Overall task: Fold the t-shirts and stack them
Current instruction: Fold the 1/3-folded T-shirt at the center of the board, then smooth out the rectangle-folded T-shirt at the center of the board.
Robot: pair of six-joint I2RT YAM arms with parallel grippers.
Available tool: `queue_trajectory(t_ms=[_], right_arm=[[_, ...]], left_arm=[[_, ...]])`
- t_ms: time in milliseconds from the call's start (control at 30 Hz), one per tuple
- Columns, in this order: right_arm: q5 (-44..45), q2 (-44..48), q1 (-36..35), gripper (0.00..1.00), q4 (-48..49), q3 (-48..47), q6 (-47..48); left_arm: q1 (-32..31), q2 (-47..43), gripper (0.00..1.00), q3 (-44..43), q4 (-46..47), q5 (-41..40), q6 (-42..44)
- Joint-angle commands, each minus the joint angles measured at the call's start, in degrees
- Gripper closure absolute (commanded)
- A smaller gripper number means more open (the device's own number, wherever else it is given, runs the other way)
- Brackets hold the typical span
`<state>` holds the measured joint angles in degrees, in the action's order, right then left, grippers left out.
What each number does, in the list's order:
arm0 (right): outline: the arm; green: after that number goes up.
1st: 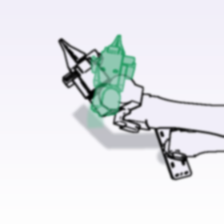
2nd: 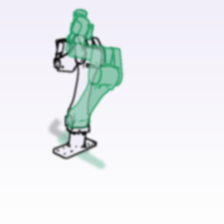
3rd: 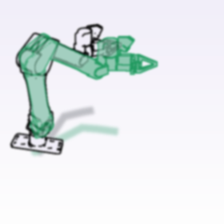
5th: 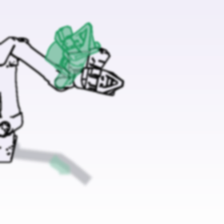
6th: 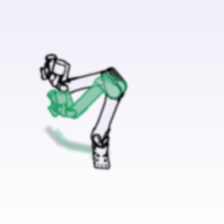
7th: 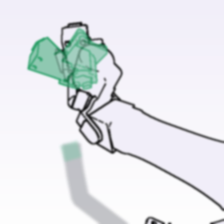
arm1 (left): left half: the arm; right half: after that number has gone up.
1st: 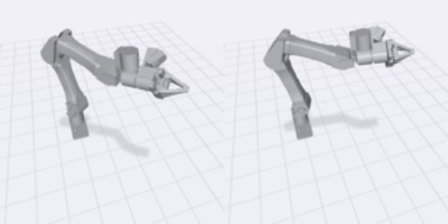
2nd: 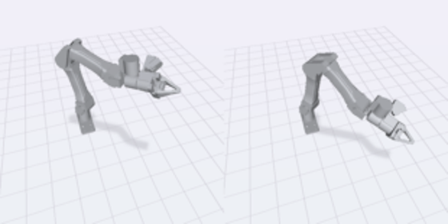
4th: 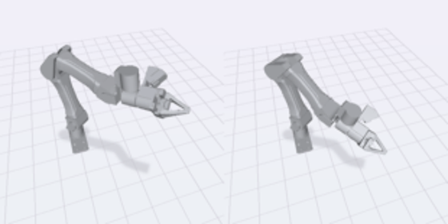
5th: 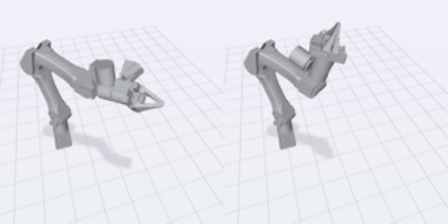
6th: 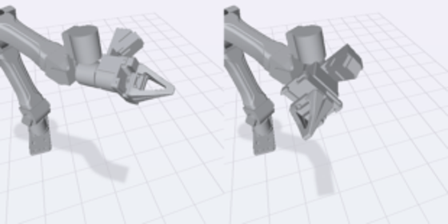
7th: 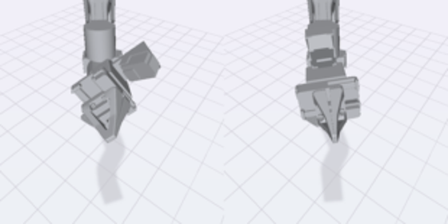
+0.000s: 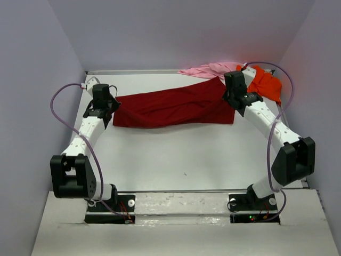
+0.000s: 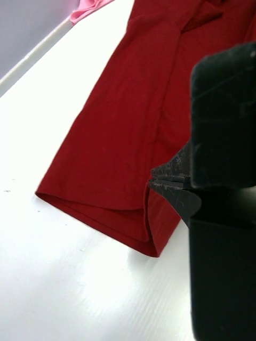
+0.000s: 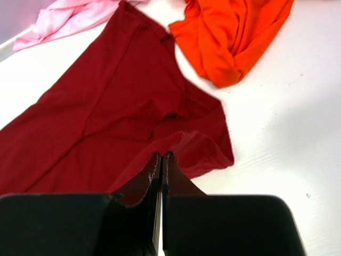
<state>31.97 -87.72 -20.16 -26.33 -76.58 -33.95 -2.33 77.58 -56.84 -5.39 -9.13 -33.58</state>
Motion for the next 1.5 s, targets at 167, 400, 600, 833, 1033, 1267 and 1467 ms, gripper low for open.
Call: queue_trajectory(t_ms=[167, 400, 600, 833, 1033, 1267, 1467], right_arm=[[1.52, -8.94, 4.25, 1.00, 2.24, -8.32, 3.19], [-1.81, -20.46, 4.25, 1.00, 2.86, -13.86, 2.93], [-3.05, -28.99, 4.25, 1.00, 2.77, -20.01, 4.60], [-6.64, -33.04, 4.25, 0.75, 2.33, -24.23, 8.46], [-11.31, -29.27, 4.25, 0.41, 2.42, -22.75, 12.50], [-17.35, -21.71, 3.64, 0.38, 2.16, -17.30, 13.66], [-21.50, -21.17, 1.54, 0.38, 3.38, -10.97, 11.89]], left_arm=[[1.10, 12.92, 1.00, -12.76, 0.91, -0.02, 2.12], [3.37, 24.45, 1.00, -16.90, 3.62, 5.51, -0.68], [4.08, 33.24, 1.00, -20.93, 5.56, 7.81, -1.49], [4.17, 31.59, 0.96, -22.70, 6.18, 7.19, -1.13], [3.12, 20.01, 0.57, -23.67, 5.57, 11.67, 0.00], [-0.92, 4.70, 0.45, -14.71, 5.74, 11.15, 1.85], [-5.93, -0.76, 0.41, -10.58, 5.65, 7.54, 6.15]])
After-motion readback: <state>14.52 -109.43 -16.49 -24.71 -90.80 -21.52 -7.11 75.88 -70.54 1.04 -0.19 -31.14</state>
